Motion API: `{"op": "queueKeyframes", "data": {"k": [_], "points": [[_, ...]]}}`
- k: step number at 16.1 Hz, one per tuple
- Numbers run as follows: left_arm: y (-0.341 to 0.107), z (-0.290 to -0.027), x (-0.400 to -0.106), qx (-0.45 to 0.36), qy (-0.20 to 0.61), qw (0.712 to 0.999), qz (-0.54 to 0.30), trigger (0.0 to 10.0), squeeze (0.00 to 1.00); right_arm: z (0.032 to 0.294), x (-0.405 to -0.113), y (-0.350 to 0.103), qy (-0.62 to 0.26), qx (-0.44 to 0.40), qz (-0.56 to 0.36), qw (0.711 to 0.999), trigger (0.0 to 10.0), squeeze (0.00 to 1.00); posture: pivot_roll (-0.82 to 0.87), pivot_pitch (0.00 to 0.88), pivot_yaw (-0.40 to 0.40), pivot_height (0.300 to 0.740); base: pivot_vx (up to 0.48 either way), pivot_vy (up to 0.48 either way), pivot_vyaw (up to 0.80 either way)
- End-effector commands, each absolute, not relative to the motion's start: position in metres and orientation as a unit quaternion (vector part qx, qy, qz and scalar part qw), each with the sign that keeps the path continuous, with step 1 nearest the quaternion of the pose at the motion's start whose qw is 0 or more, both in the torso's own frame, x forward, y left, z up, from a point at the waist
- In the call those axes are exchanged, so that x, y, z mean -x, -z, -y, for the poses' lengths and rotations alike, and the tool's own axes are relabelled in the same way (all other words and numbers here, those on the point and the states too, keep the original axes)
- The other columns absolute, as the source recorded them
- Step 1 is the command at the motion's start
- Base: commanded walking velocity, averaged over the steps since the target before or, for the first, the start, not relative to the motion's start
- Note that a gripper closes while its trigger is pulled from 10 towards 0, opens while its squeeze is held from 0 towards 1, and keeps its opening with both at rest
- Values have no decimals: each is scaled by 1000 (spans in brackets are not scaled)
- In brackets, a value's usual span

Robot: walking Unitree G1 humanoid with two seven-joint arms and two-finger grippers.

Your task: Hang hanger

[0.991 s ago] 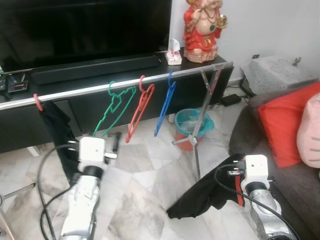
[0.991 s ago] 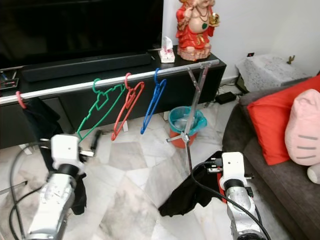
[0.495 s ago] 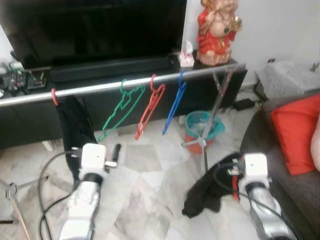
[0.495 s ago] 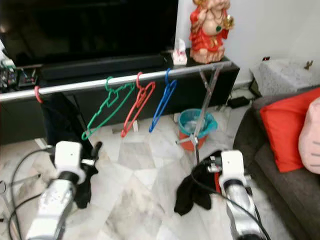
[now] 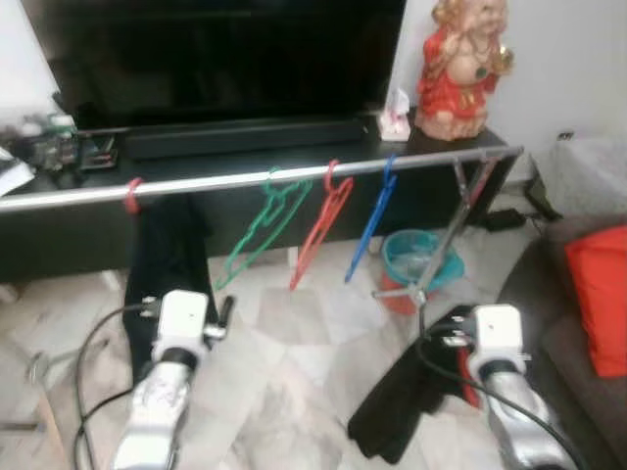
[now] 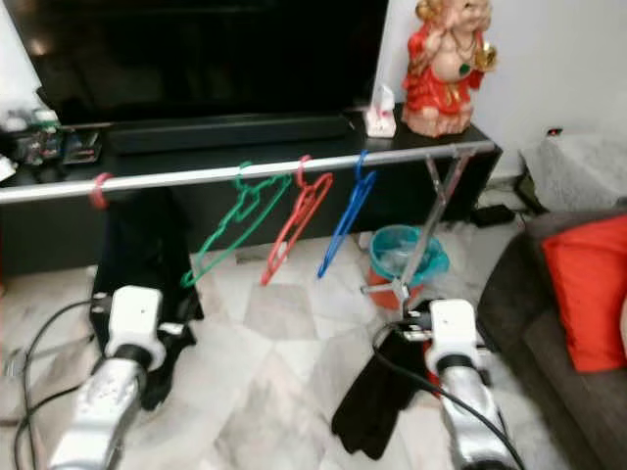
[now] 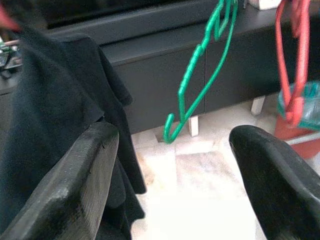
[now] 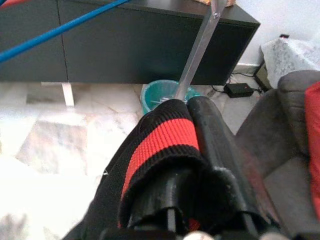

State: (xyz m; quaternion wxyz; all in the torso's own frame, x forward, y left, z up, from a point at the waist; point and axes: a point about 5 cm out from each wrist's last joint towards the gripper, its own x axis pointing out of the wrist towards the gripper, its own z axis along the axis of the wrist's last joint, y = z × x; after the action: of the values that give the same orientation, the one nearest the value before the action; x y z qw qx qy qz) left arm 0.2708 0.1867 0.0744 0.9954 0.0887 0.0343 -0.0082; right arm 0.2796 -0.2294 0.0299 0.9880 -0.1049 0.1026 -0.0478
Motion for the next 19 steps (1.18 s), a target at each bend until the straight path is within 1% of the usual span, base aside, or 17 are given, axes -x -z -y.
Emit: {"op": "queueKeyframes", "data": {"k": [1, 14, 19], "points": [[-78, -178, -277, -79, 26, 996, -19, 10000, 0, 239, -277, -32, 63, 112, -101, 987, 10000, 0, 102, 0, -46, 740, 349, 0, 0], [-71, -187, -280, -76, 16, 997, 12, 10000, 0, 240, -277, -30, 67, 104, -103, 987, 10000, 0, 111, 0, -54, 740, 349, 0, 0], [-69, -188, -278, -72, 19, 997, 18, 10000, 0, 240, -276, -30, 65, 104, -104, 987, 10000, 0, 113, 0, -56, 740, 0, 0, 0]]}}
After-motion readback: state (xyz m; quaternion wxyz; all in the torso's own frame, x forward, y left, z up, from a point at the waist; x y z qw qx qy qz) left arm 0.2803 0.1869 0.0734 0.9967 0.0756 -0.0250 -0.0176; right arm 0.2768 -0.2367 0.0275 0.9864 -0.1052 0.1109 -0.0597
